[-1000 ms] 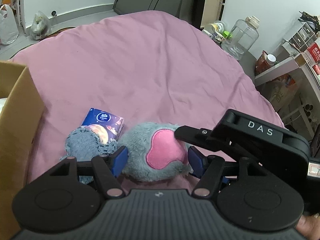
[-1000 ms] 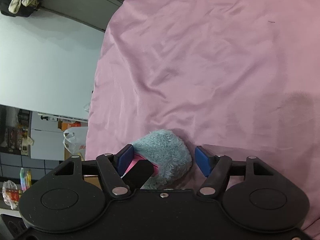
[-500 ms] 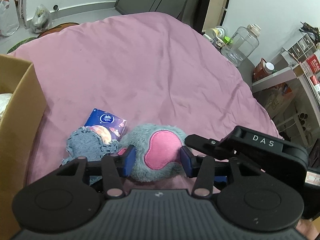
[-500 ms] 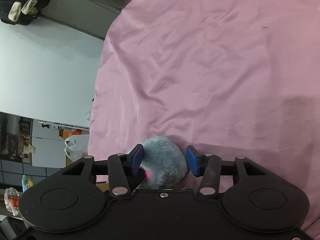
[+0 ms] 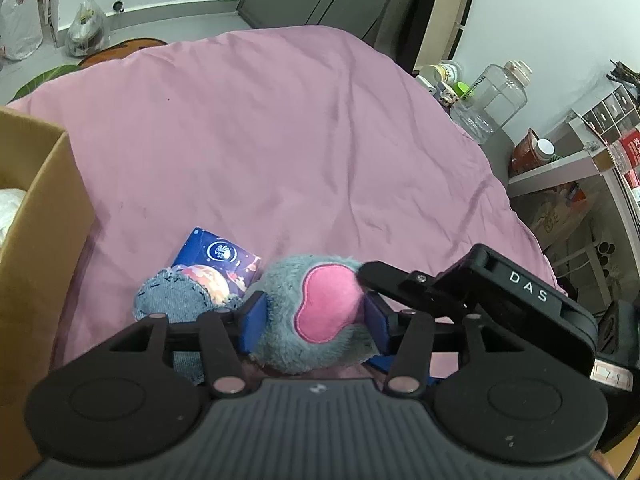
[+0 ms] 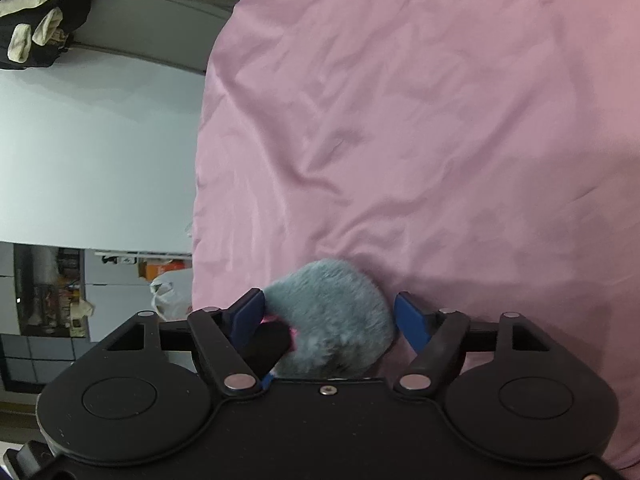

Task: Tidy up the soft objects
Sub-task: 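Lower the right tool onto the grey plush and close on it, then lift the grey plush with the right tool and carry it toward the box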

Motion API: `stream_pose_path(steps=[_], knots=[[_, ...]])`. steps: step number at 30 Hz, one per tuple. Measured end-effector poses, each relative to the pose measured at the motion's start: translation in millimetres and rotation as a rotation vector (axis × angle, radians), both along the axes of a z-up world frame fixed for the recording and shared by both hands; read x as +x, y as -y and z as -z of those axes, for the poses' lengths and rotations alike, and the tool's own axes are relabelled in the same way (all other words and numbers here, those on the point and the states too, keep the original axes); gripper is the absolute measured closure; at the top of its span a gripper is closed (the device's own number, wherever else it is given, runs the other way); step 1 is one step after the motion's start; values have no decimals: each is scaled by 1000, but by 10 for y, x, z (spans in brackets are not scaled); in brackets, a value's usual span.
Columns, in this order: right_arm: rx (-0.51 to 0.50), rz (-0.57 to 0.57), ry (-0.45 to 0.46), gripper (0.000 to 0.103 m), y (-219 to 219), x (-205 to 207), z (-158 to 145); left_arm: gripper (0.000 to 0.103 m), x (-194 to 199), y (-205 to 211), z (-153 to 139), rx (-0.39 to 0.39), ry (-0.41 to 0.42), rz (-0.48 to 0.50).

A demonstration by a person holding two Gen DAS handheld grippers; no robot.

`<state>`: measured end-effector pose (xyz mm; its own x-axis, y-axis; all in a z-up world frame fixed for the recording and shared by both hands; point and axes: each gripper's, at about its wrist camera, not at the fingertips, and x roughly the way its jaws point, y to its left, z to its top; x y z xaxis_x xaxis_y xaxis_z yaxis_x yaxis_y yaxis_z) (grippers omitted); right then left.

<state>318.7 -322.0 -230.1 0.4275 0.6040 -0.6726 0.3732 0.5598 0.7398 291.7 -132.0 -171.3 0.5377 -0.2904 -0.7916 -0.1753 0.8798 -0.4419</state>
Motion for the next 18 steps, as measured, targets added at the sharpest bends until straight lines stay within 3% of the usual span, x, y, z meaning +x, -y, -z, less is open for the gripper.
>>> stream_pose_path(steps=[4,8,17,18], knots=[[13,7,-9,36,-2,-8,29,37,31,-2,65,-9,-23,2],[44,29,-15,41,40,-27,47,36,32,21,79,-11,-19,11],[61,8,16,45,86,-77,-32,48,-109,-8,-70,-26,20,19],[58,5,19,46,88,-84,-48,55,-130,-26,-86,-36,21,19]])
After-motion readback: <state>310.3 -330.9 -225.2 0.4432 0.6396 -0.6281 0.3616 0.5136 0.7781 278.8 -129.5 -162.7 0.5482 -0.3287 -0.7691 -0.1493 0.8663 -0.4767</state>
